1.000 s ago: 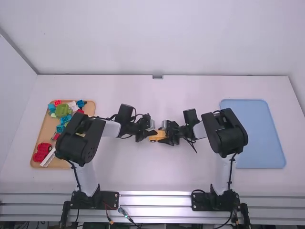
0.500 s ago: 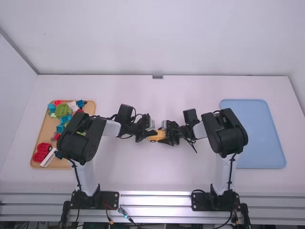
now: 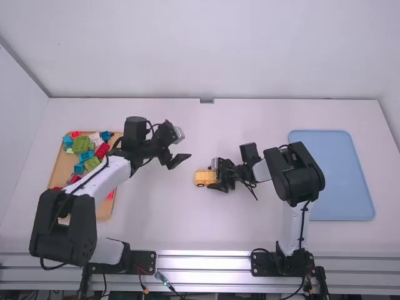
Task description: Assemble lego blocks to make yellow taxi
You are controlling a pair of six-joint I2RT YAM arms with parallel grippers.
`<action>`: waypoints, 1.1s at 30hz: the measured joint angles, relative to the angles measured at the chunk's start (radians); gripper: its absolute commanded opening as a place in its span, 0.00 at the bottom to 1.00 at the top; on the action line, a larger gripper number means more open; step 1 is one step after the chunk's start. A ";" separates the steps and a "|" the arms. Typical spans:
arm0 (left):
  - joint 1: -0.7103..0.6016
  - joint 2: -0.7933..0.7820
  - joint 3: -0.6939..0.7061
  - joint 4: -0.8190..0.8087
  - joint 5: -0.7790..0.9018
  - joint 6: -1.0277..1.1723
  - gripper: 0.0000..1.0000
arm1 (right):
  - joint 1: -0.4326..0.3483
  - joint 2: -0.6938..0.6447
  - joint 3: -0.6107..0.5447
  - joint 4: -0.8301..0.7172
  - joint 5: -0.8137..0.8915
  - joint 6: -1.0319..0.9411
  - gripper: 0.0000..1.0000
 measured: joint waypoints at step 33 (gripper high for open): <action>0.403 0.047 0.280 -0.622 -0.679 -0.539 0.99 | 0.006 -0.427 0.208 -0.754 0.536 -0.085 0.99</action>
